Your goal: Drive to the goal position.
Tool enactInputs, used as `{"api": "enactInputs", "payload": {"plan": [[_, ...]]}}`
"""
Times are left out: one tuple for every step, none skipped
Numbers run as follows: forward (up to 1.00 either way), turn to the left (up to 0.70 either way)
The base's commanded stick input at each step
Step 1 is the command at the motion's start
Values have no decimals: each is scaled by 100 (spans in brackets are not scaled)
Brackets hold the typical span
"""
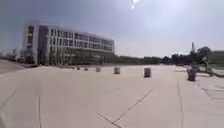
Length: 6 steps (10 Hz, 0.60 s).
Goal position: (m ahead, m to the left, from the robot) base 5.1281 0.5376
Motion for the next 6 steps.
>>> {"api": "enactInputs", "payload": {"plan": [[70, -35], [70, -35], [70, -35], [70, -35], [70, -35], [70, -35]]}}
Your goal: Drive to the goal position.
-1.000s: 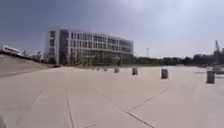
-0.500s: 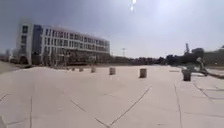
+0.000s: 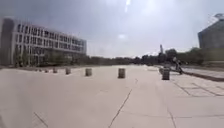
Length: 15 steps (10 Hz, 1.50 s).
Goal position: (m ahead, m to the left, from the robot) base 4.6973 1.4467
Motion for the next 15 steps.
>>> {"api": "enactInputs", "payload": {"plan": [[70, -35], [70, -15], [70, 0], [70, 0], [70, 0], [70, 0], [70, 0], [70, 0], [70, 0], [70, 0], [70, 0], [70, 0], [70, 0], [70, 0], [70, 0]]}}
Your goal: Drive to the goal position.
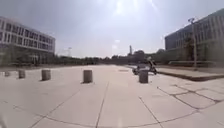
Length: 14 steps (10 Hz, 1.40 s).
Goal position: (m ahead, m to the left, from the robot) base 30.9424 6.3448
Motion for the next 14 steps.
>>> {"api": "enactInputs", "payload": {"plan": [[70, 0], [70, 0], [70, -24], [70, -4], [70, 0], [70, 0], [70, 0], [70, 0], [70, 0], [70, 0], [70, 0], [70, 0], [70, 0], [70, 0]]}}
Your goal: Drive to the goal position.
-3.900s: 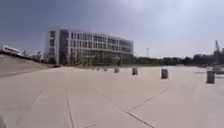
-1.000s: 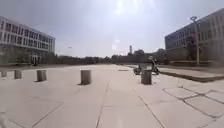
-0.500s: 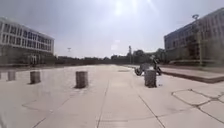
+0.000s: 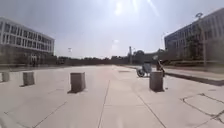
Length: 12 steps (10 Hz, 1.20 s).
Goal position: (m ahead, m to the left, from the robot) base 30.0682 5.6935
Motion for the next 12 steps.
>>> {"api": "enactInputs", "payload": {"plan": [[70, 21], [70, 35], [70, 32], [70, 0], [70, 0], [70, 0], [70, 0], [70, 0], [70, 0], [70, 0], [70, 0], [70, 0]]}}
